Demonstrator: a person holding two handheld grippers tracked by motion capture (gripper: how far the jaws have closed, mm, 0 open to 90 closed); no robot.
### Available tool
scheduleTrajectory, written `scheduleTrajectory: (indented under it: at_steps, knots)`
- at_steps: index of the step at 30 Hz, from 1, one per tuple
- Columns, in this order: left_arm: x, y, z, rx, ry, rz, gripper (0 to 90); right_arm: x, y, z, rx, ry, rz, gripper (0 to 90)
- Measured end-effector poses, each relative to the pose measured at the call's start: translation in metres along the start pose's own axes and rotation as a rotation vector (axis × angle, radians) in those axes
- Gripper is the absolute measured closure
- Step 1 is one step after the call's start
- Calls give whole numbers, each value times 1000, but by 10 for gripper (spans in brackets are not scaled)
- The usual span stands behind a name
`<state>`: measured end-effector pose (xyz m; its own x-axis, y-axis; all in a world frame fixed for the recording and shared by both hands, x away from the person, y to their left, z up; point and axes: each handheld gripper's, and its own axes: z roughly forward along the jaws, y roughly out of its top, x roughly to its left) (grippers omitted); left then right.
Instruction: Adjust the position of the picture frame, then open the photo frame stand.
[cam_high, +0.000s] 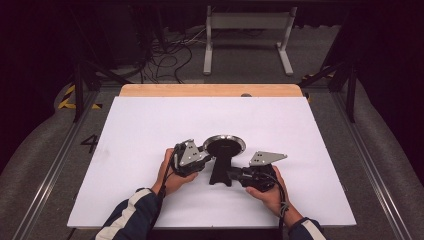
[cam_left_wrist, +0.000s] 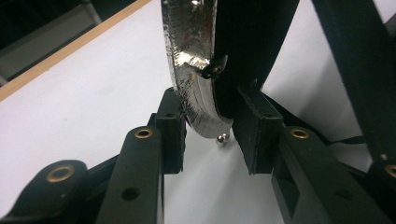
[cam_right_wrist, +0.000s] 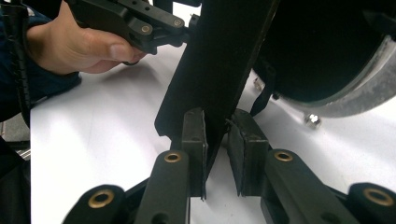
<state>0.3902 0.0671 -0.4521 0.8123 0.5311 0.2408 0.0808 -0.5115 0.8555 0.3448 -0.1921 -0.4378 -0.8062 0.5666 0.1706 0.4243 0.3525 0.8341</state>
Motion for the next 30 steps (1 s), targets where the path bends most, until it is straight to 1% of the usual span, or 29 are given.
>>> scheduleTrajectory:
  at_steps: [1, 2, 4, 5, 6, 7, 9, 11, 15, 17, 21, 23, 26, 30]
  knots:
    - [-1, -1, 1, 2, 10, 7, 674, 0, -1, 0, 10, -6, -3, 775]
    - [-1, -1, 2, -2, 8, 3, 684, 0, -2, 0, 23, -21, -5, 780]
    - [-3, 0, 5, 5, 26, 14, 687, -2, -3, 0, 29, -25, 0, 789]
    - [-3, 0, 5, 10, 28, 15, 691, -3, -3, 0, 34, -37, 0, 793]
    - [-3, 0, 6, 11, 32, 22, 696, -4, -4, 1, 35, -42, 10, 798]
    - [-4, 0, 7, 11, 35, 26, 701, -6, -4, 0, 37, -42, 21, 801]
    - [-4, 0, 7, 16, 42, 29, 706, -8, -5, 0, 32, -40, 28, 802]
    - [-5, 0, 7, 22, 54, 42, 708, -8, -5, 0, 31, -41, 28, 803]
    - [-6, 1, 8, 27, 65, 51, 707, -7, -6, -1, 33, -51, 22, 814]
    - [-6, 1, 8, 26, 64, 54, 707, -8, -7, -2, 31, -52, 28, 823]
    - [-5, 1, 9, 29, 69, 56, 707, -6, -8, -4, 36, -64, 21, 832]
    - [-5, 1, 8, 34, 69, 65, 708, -5, -9, -4, 38, -70, 18, 831]
    - [-4, 1, 8, 33, 57, 66, 710, -5, -9, -4, 41, -76, 11, 833]
    - [-4, 1, 8, 34, 58, 76, 710, -5, -9, -4, 40, -77, 11, 839]
